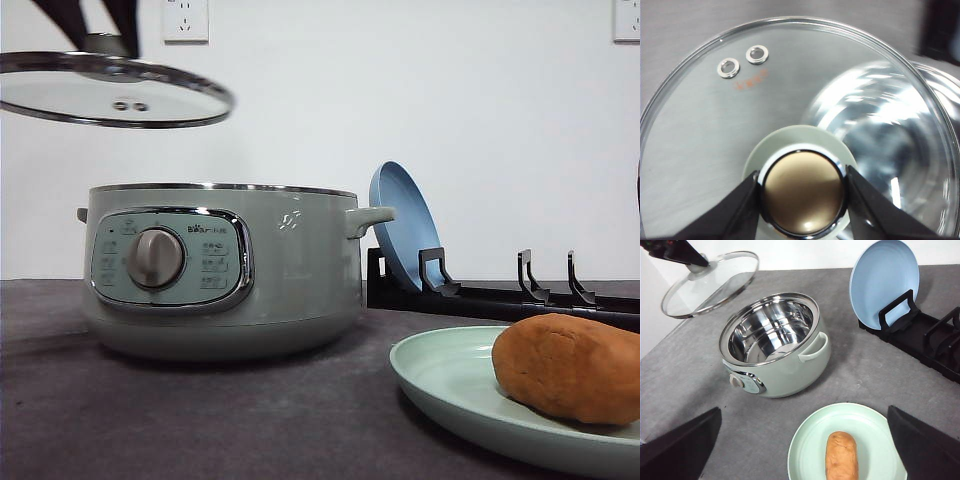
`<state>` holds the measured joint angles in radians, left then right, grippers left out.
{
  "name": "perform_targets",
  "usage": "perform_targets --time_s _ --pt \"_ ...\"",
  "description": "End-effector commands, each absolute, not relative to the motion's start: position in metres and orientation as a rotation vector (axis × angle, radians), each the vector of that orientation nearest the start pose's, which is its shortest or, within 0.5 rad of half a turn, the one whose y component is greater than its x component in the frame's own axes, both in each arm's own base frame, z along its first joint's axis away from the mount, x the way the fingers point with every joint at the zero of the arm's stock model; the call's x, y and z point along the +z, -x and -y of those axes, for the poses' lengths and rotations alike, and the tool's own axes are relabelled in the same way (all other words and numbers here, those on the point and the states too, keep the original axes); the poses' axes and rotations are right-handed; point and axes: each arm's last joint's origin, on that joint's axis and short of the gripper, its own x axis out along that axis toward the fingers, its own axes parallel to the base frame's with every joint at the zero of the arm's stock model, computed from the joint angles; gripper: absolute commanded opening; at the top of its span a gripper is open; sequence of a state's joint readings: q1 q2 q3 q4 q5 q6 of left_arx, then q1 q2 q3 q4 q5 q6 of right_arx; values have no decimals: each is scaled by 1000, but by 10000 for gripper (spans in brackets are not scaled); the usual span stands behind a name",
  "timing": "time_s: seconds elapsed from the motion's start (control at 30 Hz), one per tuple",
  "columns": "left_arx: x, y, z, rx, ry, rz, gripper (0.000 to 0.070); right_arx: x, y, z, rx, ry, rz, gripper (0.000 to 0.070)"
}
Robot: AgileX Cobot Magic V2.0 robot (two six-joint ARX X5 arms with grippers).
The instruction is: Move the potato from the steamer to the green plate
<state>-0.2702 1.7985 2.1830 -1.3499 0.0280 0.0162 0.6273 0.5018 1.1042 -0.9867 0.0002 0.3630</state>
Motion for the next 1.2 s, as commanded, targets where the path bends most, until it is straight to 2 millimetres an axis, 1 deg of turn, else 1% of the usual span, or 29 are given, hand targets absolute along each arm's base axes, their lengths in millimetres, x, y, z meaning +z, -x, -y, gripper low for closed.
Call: perform_targets --time_s 0.0,0.2,0.33,0.57,0.7,0.97,1.17 --pt "447 -318 98 -313 -134 -867 0 387 -36 -27 553 -227 -459 685" --pt "447 -308 127 -398 -174 -862 0 387 -36 -27 553 -227 -460 685" --pt "445 -304 142 -442 -195 -860 0 387 -36 -27 553 -227 -459 685" --pt "431 -303 162 -496 -232 -875 0 387 -36 -27 553 -227 -459 686" --pt "420 -307 169 -509 -251 -894 0 387 -36 -27 553 -227 -459 686" --pt "401 -318 175 -514 -277 -942 0 387 -36 -27 553 -227 -460 685" --pt "384 -329 182 -513 -292 -988 0 387 -36 -27 553 -227 -460 685"
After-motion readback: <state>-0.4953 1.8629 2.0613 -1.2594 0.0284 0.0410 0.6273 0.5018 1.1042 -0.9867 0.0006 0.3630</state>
